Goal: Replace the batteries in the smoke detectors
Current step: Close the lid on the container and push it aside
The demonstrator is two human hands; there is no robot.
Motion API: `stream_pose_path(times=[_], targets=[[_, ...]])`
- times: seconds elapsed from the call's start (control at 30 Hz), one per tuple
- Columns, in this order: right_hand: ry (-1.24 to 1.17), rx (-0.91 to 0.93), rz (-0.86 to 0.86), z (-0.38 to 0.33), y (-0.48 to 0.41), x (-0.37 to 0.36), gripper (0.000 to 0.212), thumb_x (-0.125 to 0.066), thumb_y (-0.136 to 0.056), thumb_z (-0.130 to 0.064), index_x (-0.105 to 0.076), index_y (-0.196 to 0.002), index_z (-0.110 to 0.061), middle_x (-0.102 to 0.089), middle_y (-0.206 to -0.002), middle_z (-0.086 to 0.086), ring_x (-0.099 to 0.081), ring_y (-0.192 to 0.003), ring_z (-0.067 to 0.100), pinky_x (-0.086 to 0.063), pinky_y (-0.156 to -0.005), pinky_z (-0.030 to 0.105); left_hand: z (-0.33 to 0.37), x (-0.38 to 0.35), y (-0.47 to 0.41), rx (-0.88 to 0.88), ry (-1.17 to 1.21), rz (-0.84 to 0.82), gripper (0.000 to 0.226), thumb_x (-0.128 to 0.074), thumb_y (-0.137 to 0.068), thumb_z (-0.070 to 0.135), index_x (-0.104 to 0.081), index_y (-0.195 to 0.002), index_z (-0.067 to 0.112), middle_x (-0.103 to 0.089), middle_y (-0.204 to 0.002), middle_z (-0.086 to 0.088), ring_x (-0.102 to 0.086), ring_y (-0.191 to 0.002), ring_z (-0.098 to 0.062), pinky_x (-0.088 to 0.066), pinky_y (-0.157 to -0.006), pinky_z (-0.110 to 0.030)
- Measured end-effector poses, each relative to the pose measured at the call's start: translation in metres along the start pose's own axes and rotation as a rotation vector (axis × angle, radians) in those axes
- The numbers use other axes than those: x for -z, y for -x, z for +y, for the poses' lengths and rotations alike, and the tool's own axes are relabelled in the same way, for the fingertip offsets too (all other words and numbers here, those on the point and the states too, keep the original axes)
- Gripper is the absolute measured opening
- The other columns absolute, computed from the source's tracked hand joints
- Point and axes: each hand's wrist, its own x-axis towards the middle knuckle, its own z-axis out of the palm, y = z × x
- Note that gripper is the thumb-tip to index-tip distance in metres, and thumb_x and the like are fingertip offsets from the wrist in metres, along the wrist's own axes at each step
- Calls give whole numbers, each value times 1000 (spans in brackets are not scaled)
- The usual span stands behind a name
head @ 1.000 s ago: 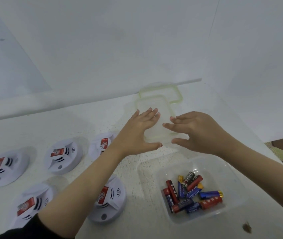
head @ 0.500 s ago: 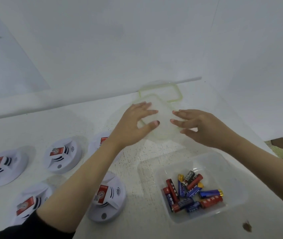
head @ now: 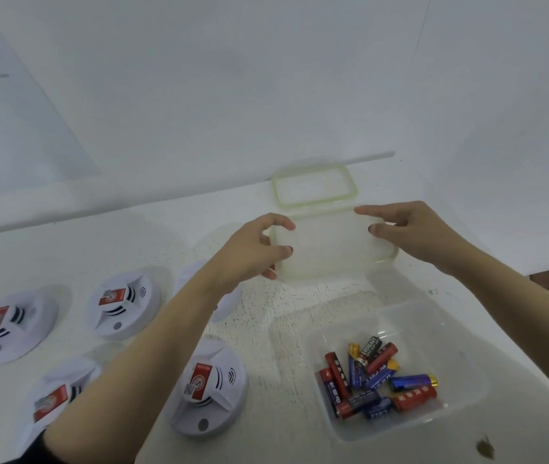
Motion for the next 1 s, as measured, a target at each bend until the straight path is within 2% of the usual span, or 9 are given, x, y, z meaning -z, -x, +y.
stream_pose_path(times=[0.2, 0.37, 0.5, 0.57, 0.63, 0.7, 0.77, 0.87, 1.0], targets=[[29, -11, -38, 1, -6, 5, 30, -61, -89, -17, -68, -104, -42, -60, -127, -11, -48, -124, 4, -34, -107, 29, 1, -3, 7, 35, 17, 5, 25, -63, -91, 14, -61, -110, 29, -64, -104, -3, -64, -87, -17, -57, -70, -27], [16, -21, 81, -9, -32, 16, 21, -57, -90, -21, -71, -95, -35, -68, -109, -8, -62, -101, 12, -49, -95, 36, 3, 13, -24, -61, -168, 240, 24, -57, -94, 19, -65, -111, 36, -52, -130, 4, -60, -100, -11, -40, -77, -20], [265, -139, 77, 0, -79, 20, 32, -56, -89, -13, -63, -119, -21, -64, -117, 9, -58, -89, 18, -47, -95, 34, 0, 21, -66, -63, -270, 268, 38, -51, -94, 8, -59, -125, 28, -48, -141, -2, -57, -113, -18, -41, -81, -21], [193, -227, 41, 8, -97, 18, 45, -55, -88, -7, -52, -132, -19, -61, -116, 11, -60, -79, 18, -49, -88, 32, -4, 21, -85, -30, -346, 197, 48, -48, -93, 0, -53, -135, 22, -44, -145, -3, -54, -118, -20, -39, -87, -22], [32, -284, 16, 13, -110, 15, 52, -54, -86, 2, -50, -134, -18, -62, -100, 14, -62, -75, 20, -51, -84, 31, -6, 23, -103, 32, -307, 175, 53, -45, -90, -6, -51, -136, 18, -49, -138, -8, -51, -122, -21, -39, -91, -23], [-63, -304, 3, 16, -118, 13, 52, -53, -83, 10, -53, -129, -15, -59, -89, 16, -58, -77, 25, -51, -90, 37, -6, 24, -116, 90, -153, 201, 48, -46, -88, -8, -56, -129, 14, -58, -108, -9, -57, -99, -20, -44, -83, -24], [-106, -309, -12, 17, -121, 11, 50, -50, -81, 14, -54, -123, -12, -54, -77, 16, -52, -69, 25, -50, -78, 36, -4, 25, -124, 140, 88, 195, 38, -48, -87, -11, -60, -118, 9, -54, -85, -6, -54, -76, -17, -50, -75, -24], [-138, -320, -4, 16, -124, 9, 45, -50, -80, 14, -55, -118, -11, -49, -64, 12, -46, -57, 23, -40, -59, 28, -6, 25, -127, 160, 297, 180, 30, -49, -88, -12, -59, -112, 3, -53, -80, -8, -53, -69, -15, -54, -66, -19], [-302, -310, -20, 13, -124, 10, 43, -46, -84, 14, -56, -119, -8, -48, -73, 9, -51, -67, 20, -48, -67, 25, -8, 24, -125, 136, 310, 206, 38, -48, -85, -16, -56, -120, -4, -56, -79, -11, -55, -71, -18, -53, -79, -24]])
